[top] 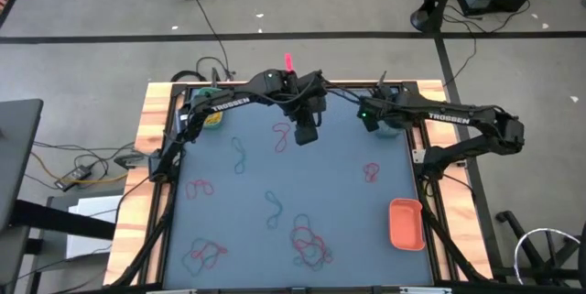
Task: Sort rubber bands into baskets
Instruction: Put the blue rubber band into the blue bin
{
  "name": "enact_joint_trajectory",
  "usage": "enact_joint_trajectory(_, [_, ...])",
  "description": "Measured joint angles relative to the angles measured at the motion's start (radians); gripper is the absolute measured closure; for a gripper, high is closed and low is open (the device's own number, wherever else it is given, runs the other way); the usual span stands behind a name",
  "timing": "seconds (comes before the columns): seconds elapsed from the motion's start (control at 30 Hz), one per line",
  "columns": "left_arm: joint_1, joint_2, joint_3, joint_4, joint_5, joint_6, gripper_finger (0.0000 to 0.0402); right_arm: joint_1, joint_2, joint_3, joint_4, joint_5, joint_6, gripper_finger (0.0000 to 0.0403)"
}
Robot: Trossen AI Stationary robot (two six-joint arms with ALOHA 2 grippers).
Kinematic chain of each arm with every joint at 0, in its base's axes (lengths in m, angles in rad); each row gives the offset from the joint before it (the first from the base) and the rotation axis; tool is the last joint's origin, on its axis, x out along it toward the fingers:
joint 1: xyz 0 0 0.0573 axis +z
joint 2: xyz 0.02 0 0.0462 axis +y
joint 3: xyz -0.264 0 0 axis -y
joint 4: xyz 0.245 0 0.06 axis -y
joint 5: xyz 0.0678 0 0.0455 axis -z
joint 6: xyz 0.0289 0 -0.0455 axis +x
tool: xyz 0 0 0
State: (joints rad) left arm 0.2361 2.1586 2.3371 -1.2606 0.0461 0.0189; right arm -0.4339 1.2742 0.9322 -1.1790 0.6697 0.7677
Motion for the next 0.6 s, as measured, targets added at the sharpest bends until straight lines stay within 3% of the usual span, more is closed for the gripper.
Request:
enact_joint_trajectory(0.23, [-0.001, 0.0, 0.0, -0.012, 0.0, -0.023, 0.0261, -0.087, 0.0, -0.093, 0.035, -0.092, 0.0, 0.037])
enact_joint_trajectory(0.6, [-0.001, 0.0, 0.0, -0.085, 0.0, -0.005, 0.0261, -0.102, 0.0, -0.127, 0.102, -0.158, -0.01, 0.0262])
